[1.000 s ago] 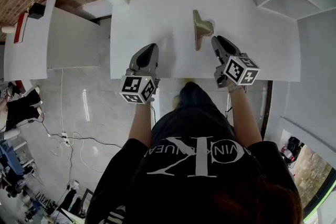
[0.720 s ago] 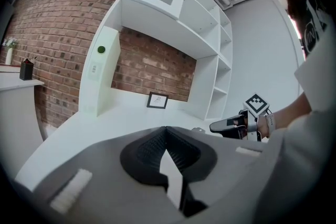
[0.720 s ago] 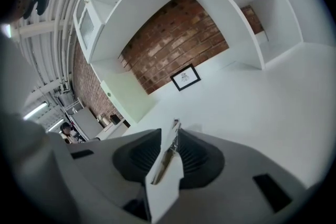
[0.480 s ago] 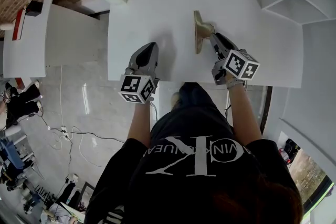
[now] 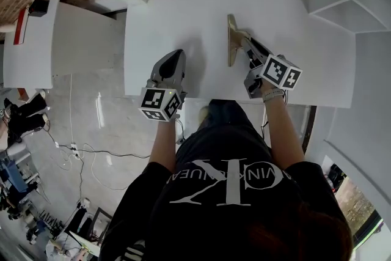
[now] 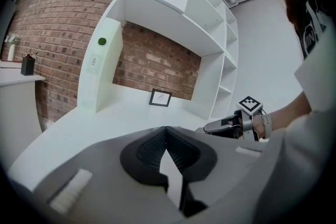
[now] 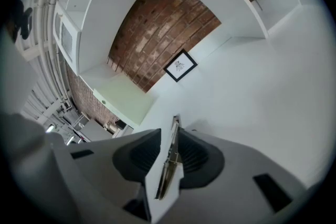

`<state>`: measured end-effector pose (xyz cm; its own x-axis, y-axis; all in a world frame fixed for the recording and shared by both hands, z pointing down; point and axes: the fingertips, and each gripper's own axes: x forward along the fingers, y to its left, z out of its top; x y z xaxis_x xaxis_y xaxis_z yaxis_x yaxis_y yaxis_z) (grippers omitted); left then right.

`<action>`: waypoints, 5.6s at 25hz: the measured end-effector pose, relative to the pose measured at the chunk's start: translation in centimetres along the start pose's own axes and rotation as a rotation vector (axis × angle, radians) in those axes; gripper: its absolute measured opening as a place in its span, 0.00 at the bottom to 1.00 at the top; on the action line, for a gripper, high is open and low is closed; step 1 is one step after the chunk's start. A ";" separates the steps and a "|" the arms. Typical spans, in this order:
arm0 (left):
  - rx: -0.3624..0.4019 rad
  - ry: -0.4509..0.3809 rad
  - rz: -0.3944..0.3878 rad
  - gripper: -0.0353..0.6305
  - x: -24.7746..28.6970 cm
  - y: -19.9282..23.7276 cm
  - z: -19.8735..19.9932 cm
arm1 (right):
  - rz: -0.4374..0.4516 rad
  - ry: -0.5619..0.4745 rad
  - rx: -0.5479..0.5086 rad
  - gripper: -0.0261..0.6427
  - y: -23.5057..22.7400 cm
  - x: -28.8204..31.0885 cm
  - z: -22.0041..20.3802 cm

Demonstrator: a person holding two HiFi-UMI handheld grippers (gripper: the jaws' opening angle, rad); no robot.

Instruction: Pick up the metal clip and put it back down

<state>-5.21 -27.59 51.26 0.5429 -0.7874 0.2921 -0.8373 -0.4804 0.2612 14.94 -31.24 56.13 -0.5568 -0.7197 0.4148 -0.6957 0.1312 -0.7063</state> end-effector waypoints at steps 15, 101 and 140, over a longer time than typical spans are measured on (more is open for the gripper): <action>-0.014 -0.011 0.034 0.07 -0.8 0.2 0.3 | -0.018 0.084 0.115 0.10 -0.6 0.8 -0.7; 0.057 -0.263 0.002 0.07 -8.4 -1.8 8.5 | 0.024 -0.327 -0.304 0.08 12.6 -11.6 5.9; 0.052 -0.247 0.026 0.07 -7.0 -0.8 8.2 | 0.032 -0.283 -0.302 0.08 11.8 -9.7 6.2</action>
<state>-8.86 -24.88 41.46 0.4943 -0.8670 0.0625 -0.8562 -0.4733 0.2070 14.90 -26.95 40.21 -0.4631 -0.8654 0.1916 -0.8053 0.3205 -0.4988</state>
